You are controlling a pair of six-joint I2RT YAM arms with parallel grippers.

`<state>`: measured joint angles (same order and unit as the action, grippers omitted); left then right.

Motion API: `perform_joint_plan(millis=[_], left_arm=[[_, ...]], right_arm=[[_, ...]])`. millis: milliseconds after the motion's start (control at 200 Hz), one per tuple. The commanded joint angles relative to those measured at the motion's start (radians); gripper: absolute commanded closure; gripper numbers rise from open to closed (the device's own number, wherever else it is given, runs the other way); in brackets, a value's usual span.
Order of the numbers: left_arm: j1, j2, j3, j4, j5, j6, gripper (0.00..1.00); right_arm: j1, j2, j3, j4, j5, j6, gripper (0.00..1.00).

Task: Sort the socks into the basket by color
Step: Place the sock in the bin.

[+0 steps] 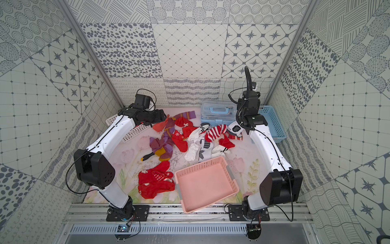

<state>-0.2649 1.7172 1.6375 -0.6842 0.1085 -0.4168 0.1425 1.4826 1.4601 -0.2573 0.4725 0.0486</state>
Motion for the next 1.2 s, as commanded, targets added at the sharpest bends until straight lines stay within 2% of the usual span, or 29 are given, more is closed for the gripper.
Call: perform_joint_plan(millis=[0, 145, 420, 630, 760, 980, 1196], left_arm=[[-0.002, 0.010, 0.012, 0.002, 0.016, 0.027, 0.18], [-0.002, 0.021, 0.012, 0.008, 0.020, 0.024, 0.18], [-0.007, 0.024, -0.012, 0.034, 0.031, 0.006, 0.18], [-0.013, 0.009, -0.064, 0.054, 0.022, 0.001, 0.18], [-0.019, -0.011, -0.103, 0.064, 0.016, -0.003, 0.18], [-0.039, -0.057, -0.185, 0.083, 0.002, -0.014, 0.18], [-0.055, -0.103, -0.258, 0.097, -0.010, -0.027, 0.18]], right_arm=[[0.002, -0.017, 0.040, 0.033, -0.039, 0.016, 1.00], [0.029, -0.057, 0.063, -0.097, -0.159, 0.095, 1.00], [0.156, -0.229, 0.043, -0.315, -0.383, 0.184, 1.00], [0.339, -0.327, -0.009, -0.480, -0.522, 0.208, 1.00], [0.485, -0.381, -0.091, -0.503, -0.515, 0.249, 1.00], [0.717, -0.408, -0.279, -0.469, -0.400, 0.336, 1.00], [0.815, -0.389, -0.437, -0.410, -0.375, 0.407, 1.00]])
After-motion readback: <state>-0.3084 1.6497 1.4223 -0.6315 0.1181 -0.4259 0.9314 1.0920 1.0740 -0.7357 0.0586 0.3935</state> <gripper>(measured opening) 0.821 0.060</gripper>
